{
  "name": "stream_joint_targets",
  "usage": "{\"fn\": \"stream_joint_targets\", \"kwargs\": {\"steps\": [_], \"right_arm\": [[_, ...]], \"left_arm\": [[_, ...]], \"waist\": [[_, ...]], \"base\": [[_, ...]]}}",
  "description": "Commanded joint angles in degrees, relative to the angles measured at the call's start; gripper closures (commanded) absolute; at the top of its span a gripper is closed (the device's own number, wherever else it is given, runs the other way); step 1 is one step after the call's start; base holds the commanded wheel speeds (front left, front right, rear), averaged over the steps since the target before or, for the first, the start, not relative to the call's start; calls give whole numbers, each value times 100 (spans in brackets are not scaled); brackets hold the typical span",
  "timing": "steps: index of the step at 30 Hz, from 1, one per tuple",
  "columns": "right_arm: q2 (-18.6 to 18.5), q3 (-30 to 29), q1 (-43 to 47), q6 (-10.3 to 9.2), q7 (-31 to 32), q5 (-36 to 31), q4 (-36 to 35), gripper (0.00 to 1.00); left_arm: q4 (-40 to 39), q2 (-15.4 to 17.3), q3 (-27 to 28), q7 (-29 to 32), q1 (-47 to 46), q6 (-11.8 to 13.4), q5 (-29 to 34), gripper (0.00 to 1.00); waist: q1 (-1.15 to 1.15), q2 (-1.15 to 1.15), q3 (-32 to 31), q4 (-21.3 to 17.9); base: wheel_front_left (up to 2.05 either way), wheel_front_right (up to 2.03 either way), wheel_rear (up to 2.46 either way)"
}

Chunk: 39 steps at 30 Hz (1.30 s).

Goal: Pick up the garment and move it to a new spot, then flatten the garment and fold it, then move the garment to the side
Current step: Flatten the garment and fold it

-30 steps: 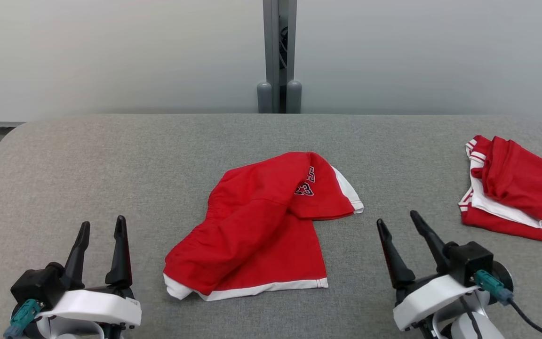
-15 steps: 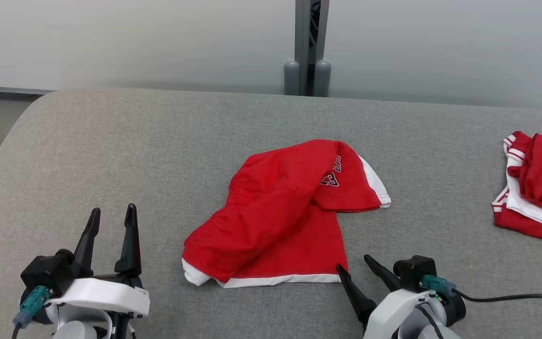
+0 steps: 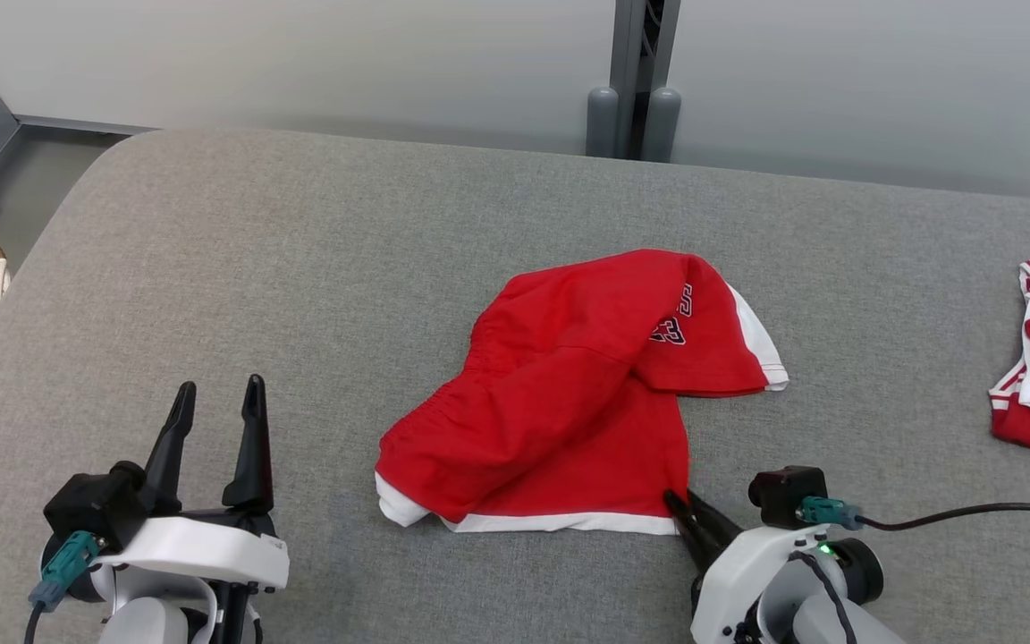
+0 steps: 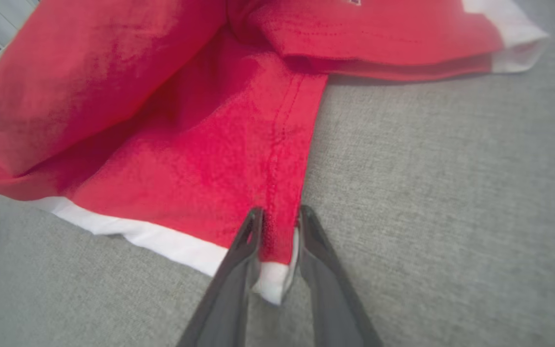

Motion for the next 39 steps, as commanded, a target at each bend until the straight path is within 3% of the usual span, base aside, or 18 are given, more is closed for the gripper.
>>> {"fn": "stream_joint_targets", "kwargs": {"steps": [1, 13, 20, 23, 26, 30, 39], "right_arm": [[18, 112, 32, 3, -55, 102, 130, 100], [-677, -112, -469, 2, -412, 420, 269, 100], [-831, -209, -400, 2, -354, 551, 326, 100], [-791, -181, -310, 2, -326, 590, 339, 100], [-741, -149, -281, 2, -326, 620, 349, 100], [-678, -118, -268, 2, -328, 645, 385, 100], [-573, -20, -316, 3, -401, 690, 471, 100]], "left_arm": [[-29, 20, 19, -15, -84, -26, 45, 0], [-36, 18, 72, -16, -52, -15, 117, 0], [179, 20, -177, -16, -30, -21, 149, 0], [598, 17, -583, -16, 4, -30, 98, 0], [1202, 15, -1524, 63, -13, -27, -737, 0], [1633, 344, -2370, 179, -231, -19, -1462, 0], [1944, 774, -3337, 307, -471, -20, -2606, 0]], "waist": [[0, 0, 6, -9], [0, 0, -93, -474], [0, 0, -138, -694], [0, 0, -162, -778], [0, 0, -183, -854], [0, 0, -195, -904], [0, 0, -196, -910]], "base": [[0, 0, 0], [0, 0, 0], [0, 0, 0], [0, 0, 0], [0, 0, 0], [0, 0, 0], [0, 0, 0]]}}
